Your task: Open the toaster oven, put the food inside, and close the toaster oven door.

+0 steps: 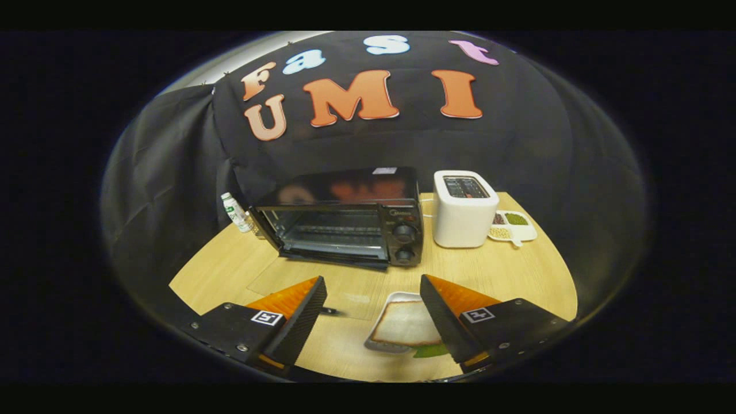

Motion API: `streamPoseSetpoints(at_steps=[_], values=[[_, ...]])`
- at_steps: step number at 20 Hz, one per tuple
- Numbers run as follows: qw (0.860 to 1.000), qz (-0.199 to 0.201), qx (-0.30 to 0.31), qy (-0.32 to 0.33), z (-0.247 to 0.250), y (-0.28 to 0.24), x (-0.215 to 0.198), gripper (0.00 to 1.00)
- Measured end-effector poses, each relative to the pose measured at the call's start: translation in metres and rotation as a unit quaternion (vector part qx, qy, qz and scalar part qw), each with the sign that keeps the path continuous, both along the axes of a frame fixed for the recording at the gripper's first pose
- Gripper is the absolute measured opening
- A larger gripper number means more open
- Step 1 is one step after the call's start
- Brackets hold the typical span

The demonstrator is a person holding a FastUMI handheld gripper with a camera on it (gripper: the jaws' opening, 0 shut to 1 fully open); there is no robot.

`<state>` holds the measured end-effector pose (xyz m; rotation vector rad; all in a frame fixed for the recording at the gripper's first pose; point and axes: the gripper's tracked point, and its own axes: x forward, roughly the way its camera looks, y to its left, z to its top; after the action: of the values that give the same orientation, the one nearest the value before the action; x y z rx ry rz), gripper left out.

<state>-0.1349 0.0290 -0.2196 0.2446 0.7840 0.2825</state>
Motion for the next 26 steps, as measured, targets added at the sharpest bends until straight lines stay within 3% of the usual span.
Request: streamPoseSetpoints(at_steps=[7, 16, 23, 25, 26], values=[[0.996, -0.021, 0.003, 0.083, -0.04, -0.029, -0.021, 0.97], [0.986, -0.015, -0.054, 0.156, -0.099, -0.06, -0.037, 0.98], [0.971, -0.036, 0.048, 0.231, -0.123, -0.035, -0.04, 0.98], [0.97, -0.03, 0.052, 0.234, -0.124, -0.027, -0.037, 0.93], [0.97, -0.024, 0.054, 0.234, -0.122, -0.021, -0.036, 0.83]])
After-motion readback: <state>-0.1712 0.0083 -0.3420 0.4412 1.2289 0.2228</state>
